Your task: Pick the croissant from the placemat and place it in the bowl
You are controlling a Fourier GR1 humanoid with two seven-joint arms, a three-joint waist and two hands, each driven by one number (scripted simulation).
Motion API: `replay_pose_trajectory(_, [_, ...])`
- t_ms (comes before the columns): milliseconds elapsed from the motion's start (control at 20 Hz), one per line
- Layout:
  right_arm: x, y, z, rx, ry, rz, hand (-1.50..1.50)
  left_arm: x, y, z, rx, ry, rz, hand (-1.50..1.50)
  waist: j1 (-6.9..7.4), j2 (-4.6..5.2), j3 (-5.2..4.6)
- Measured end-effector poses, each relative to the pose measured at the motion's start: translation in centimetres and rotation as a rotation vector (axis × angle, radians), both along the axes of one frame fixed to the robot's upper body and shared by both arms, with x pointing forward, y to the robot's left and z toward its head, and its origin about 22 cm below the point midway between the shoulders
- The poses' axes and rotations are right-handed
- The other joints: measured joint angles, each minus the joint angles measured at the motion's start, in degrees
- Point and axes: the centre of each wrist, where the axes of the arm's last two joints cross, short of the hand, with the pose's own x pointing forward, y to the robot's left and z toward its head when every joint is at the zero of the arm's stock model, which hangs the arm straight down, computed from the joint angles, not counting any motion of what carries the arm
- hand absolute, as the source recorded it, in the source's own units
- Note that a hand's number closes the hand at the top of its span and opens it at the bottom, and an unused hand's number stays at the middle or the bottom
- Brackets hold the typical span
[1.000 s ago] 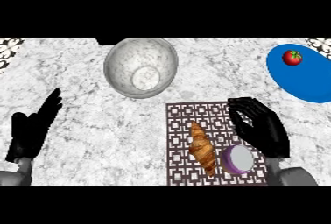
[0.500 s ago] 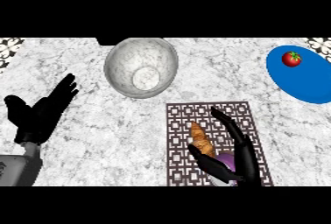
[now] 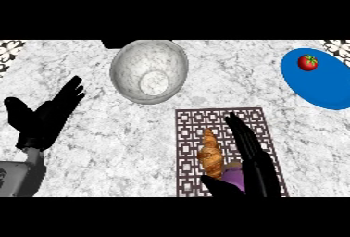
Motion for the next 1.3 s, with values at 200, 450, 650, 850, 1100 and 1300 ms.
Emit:
replay_pose_trajectory(200, [0.2, 1.2, 2.5, -0.136, 0.143, -0.020, -1.50, 0.2, 0.0, 0.0, 0.001, 0.004, -0.007, 0.00, 0.41, 0.15, -0.02])
replay_pose_trajectory(450, [0.5, 4.4, 6.8, -0.263, 0.287, -0.024, -1.50, 0.4, 0.1, 0.5, 0.000, 0.000, -0.025, 0.00, 1.30, 0.29, 0.08])
replay_pose_trajectory(650, [1.2, 6.6, 9.5, -0.314, 0.340, 0.010, -1.50, 0.6, 0.3, 0.7, -0.003, -0.006, -0.030, 0.00, 1.60, 0.41, 0.18])
replay_pose_trajectory(850, [2.4, 7.7, 10.2, -0.345, 0.390, 0.028, -1.50, 0.8, 0.0, 0.9, -0.003, -0.006, -0.034, 0.00, 1.68, 0.48, 0.24])
replay_pose_trajectory(1100, [3.3, 8.4, 10.3, -0.392, 0.447, 0.042, -1.50, 0.8, 0.0, 0.8, -0.002, -0.002, -0.025, 0.00, 1.59, 0.42, 0.26])
replay_pose_trajectory(1300, [3.8, 8.7, 10.3, -0.416, 0.482, 0.053, -1.50, 1.0, -0.2, 0.4, -0.005, -0.004, -0.023, 0.00, 1.38, 0.43, 0.29])
